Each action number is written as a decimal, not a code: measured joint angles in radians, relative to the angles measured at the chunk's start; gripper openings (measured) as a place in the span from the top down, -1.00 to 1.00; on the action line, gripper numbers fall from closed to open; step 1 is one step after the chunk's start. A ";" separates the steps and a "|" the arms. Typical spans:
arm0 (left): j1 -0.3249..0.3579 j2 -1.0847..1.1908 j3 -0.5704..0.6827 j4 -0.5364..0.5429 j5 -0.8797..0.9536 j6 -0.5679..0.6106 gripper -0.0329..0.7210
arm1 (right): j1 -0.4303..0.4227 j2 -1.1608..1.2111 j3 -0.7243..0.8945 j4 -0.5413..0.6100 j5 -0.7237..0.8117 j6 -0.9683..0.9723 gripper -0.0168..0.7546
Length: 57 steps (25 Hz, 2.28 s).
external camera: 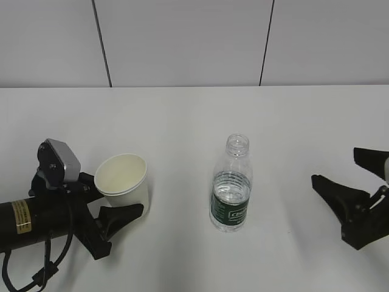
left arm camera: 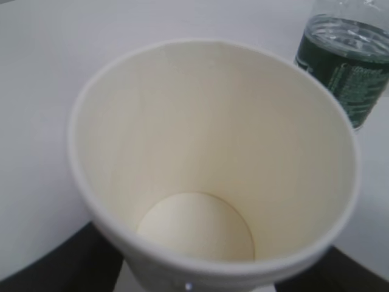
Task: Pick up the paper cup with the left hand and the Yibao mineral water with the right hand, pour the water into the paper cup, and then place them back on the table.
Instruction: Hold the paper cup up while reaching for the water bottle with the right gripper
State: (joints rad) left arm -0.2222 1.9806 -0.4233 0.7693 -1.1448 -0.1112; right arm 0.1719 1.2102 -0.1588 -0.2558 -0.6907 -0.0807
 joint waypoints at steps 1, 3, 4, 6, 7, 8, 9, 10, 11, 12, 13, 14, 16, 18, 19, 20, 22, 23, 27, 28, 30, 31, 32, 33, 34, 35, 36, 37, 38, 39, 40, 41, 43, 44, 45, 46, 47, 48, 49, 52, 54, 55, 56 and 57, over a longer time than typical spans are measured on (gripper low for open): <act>0.000 0.000 0.000 0.000 0.000 0.000 -0.35 | 0.000 0.041 0.000 -0.009 -0.037 0.005 -0.58; 0.000 0.000 0.000 0.000 0.000 0.000 -0.35 | 0.000 0.121 0.000 -0.033 -0.102 0.013 -0.58; 0.000 0.000 0.000 -0.001 0.000 0.000 -0.35 | 0.000 0.154 -0.002 -0.044 -0.143 0.015 -0.58; 0.000 0.000 0.000 -0.002 0.000 0.000 -0.35 | 0.000 0.231 -0.007 -0.079 -0.220 0.017 -0.58; 0.000 0.000 0.000 -0.002 0.000 0.000 -0.35 | 0.000 0.261 -0.012 -0.099 -0.258 0.017 -0.58; 0.000 0.000 0.000 -0.004 0.000 0.000 -0.35 | 0.000 0.297 -0.018 -0.114 -0.294 0.017 -0.58; 0.000 0.000 0.000 -0.008 0.000 0.000 -0.35 | 0.000 0.336 -0.022 -0.130 -0.322 0.017 -0.58; 0.000 0.000 0.000 -0.013 0.000 0.000 -0.35 | 0.000 0.361 -0.021 -0.144 -0.355 0.017 -0.58; 0.000 0.000 0.000 -0.017 0.000 0.000 -0.35 | 0.000 0.383 -0.022 -0.156 -0.385 0.017 -0.58; 0.000 0.000 0.000 -0.019 0.000 0.000 -0.35 | 0.000 0.406 -0.022 -0.167 -0.410 0.017 -0.58; 0.000 0.000 0.000 -0.021 0.000 0.000 -0.35 | 0.000 0.426 -0.026 -0.183 -0.420 0.017 -0.58; 0.000 0.000 0.000 -0.022 0.000 0.000 -0.35 | 0.000 0.441 -0.031 -0.203 -0.430 0.017 -0.58; 0.000 0.000 0.000 -0.023 0.000 0.000 -0.35 | 0.000 0.474 -0.047 -0.252 -0.437 0.017 -0.58; 0.000 0.000 0.000 -0.024 0.000 0.000 -0.35 | 0.000 0.499 -0.071 -0.300 -0.439 0.017 -0.58; 0.000 0.000 0.000 -0.024 0.000 0.000 -0.35 | 0.000 0.512 -0.085 -0.316 -0.441 0.017 -0.58; 0.000 0.000 0.000 -0.024 0.000 0.000 -0.35 | 0.000 0.526 -0.098 -0.324 -0.441 0.019 -0.58; 0.000 0.000 0.000 -0.024 0.000 -0.001 -0.35 | 0.000 0.551 -0.118 -0.331 -0.445 0.019 -0.58; 0.000 0.000 0.000 -0.024 0.000 -0.001 -0.35 | 0.000 0.564 -0.126 -0.335 -0.446 0.019 -0.58; 0.000 0.000 0.000 -0.024 0.000 -0.002 -0.35 | 0.000 0.623 -0.161 -0.359 -0.446 0.019 -0.58; 0.000 0.000 0.000 -0.024 0.000 -0.002 -0.35 | 0.000 0.636 -0.168 -0.370 -0.446 0.019 -0.58; 0.000 0.000 0.000 -0.024 0.000 -0.002 -0.35 | 0.000 0.670 -0.188 -0.390 -0.447 0.019 -0.58; 0.000 0.000 0.000 -0.024 0.000 -0.002 -0.35 | 0.000 0.684 -0.194 -0.392 -0.449 0.019 -0.58; 0.000 0.000 0.000 -0.024 0.000 -0.002 -0.35 | 0.000 0.700 -0.203 -0.394 -0.449 0.019 -0.58; 0.000 0.000 0.000 -0.024 0.000 -0.002 -0.35 | 0.000 0.715 -0.211 -0.394 -0.449 0.019 -0.58; 0.000 0.000 0.000 -0.024 0.000 -0.002 -0.35 | 0.000 0.727 -0.220 -0.392 -0.449 0.019 -0.58; 0.000 0.000 0.000 -0.024 0.000 -0.002 -0.35 | 0.000 0.737 -0.226 -0.389 -0.451 0.019 -0.58; 0.000 0.000 0.000 -0.024 0.000 -0.002 -0.35 | 0.000 0.745 -0.233 -0.387 -0.451 0.019 -0.58; 0.000 0.000 0.000 -0.024 0.000 -0.002 -0.35 | 0.000 0.756 -0.240 -0.387 -0.451 0.019 -0.58; 0.000 0.000 0.000 -0.024 0.000 -0.002 -0.35 | 0.000 0.763 -0.245 -0.387 -0.451 0.019 -0.58; 0.000 0.000 0.000 -0.024 0.000 -0.002 -0.35 | 0.000 0.773 -0.253 -0.387 -0.451 0.019 -0.58; 0.000 0.000 0.000 -0.024 0.000 -0.002 -0.35 | 0.000 0.782 -0.261 -0.387 -0.451 0.021 -0.58; 0.000 0.000 0.000 -0.024 0.000 -0.002 -0.35 | 0.000 0.790 -0.269 -0.389 -0.451 0.023 -0.58; 0.000 0.000 0.000 -0.024 0.000 -0.002 -0.35 | 0.000 0.802 -0.281 -0.402 -0.451 0.032 -0.58; 0.000 0.000 0.000 -0.024 0.000 -0.002 -0.35 | 0.000 0.808 -0.289 -0.414 -0.451 0.037 -0.58; 0.000 0.000 0.000 -0.024 0.000 -0.002 -0.35 | 0.000 0.810 -0.295 -0.422 -0.451 0.039 -0.58; 0.000 0.000 0.000 -0.025 0.000 -0.002 -0.35 | 0.000 0.810 -0.302 -0.428 -0.451 0.040 -0.58; 0.000 0.000 0.000 -0.025 0.000 -0.002 -0.35 | 0.000 0.810 -0.307 -0.433 -0.451 0.042 -0.58; 0.000 0.000 0.000 -0.025 0.000 -0.002 -0.35 | 0.000 0.810 -0.312 -0.433 -0.451 0.042 -0.58; 0.000 0.000 0.000 -0.025 0.000 -0.002 -0.35 | 0.000 0.812 -0.319 -0.434 -0.451 0.046 -0.60; 0.000 0.000 0.000 -0.025 0.000 -0.002 -0.35 | 0.000 0.812 -0.335 -0.435 -0.451 0.073 -0.65; 0.000 0.000 0.000 -0.025 0.000 -0.002 -0.35 | 0.000 0.812 -0.342 -0.435 -0.451 0.081 -0.66; 0.000 0.000 0.000 -0.025 0.000 -0.002 -0.35 | 0.000 0.812 -0.346 -0.440 -0.451 0.081 -0.66; 0.000 0.000 0.000 -0.025 0.000 -0.002 -0.35 | 0.000 0.812 -0.352 -0.447 -0.451 0.091 -0.67; 0.000 0.000 0.000 -0.025 0.000 -0.002 -0.35 | 0.000 0.813 -0.359 -0.458 -0.451 0.097 -0.67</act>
State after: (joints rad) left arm -0.2222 1.9806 -0.4233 0.7441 -1.1448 -0.1136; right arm 0.1719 2.0229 -0.5181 -0.7140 -1.1412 0.0167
